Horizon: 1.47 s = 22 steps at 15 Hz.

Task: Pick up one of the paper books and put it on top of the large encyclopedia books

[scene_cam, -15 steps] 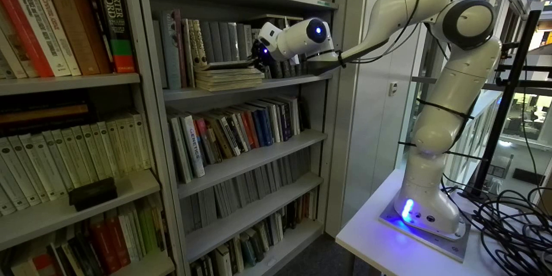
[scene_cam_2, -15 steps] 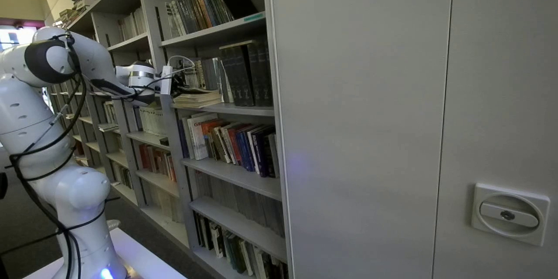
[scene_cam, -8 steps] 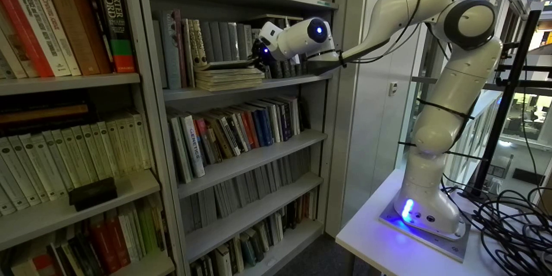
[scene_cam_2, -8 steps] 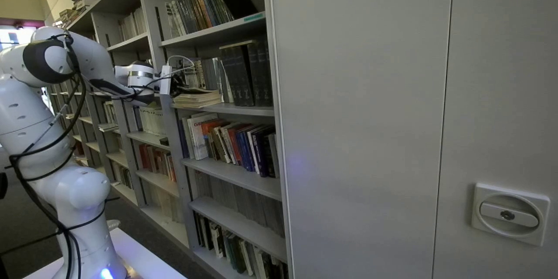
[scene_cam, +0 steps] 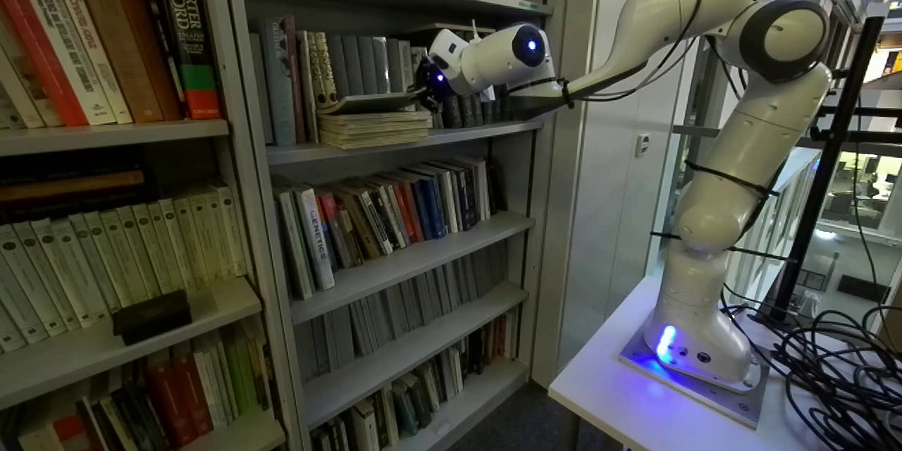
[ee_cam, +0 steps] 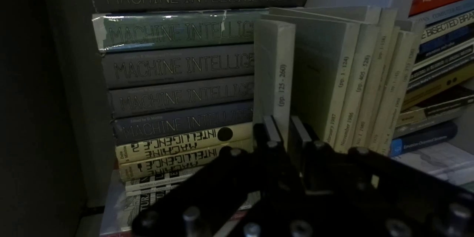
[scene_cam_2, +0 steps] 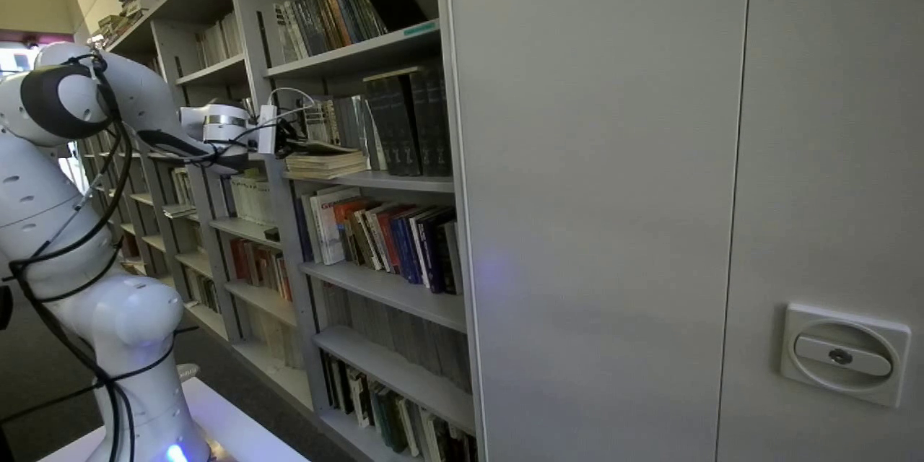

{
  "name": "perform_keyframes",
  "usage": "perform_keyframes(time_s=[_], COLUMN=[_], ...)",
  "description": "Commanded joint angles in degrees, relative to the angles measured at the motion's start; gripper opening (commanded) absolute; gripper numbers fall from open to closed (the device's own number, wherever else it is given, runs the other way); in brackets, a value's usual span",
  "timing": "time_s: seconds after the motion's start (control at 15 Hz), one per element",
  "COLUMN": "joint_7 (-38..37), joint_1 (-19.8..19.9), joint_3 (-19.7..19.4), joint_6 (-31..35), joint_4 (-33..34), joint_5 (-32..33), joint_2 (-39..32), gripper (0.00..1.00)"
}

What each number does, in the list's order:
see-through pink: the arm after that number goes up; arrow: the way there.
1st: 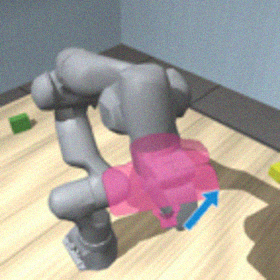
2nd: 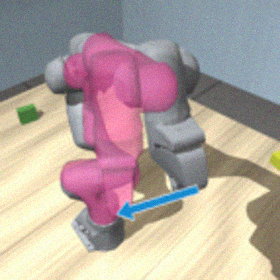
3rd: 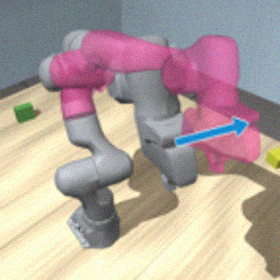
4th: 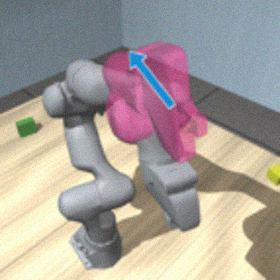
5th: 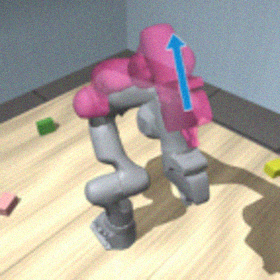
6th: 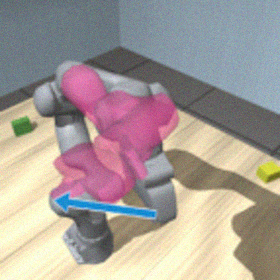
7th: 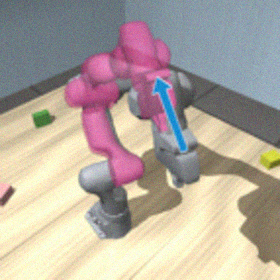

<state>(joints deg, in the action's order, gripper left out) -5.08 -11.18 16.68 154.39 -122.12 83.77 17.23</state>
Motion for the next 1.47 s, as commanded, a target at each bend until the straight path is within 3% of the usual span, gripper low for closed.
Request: perform_keyframes(time_s=[0.0, 1.27, 1.33, 1.4], joint_7=[-0.7, 0.1, 0.2, 0.2], joint_1=[-0.2, -1.8, -2.0, -2.2], joint_3=[-0.6, -0.4, -0.4, -0.4], joint_6=[1.7, 1.6, 1.6, 1.5], joint_4=[-2.2, -7.8, -7.9, -8.0], joint_5=[0.4, -1.4, -1.5, -1.6], joint_2=[3.2, 6.8, 6.9, 6.9], gripper=[0.03, 0.03, 0.36, 0.37])
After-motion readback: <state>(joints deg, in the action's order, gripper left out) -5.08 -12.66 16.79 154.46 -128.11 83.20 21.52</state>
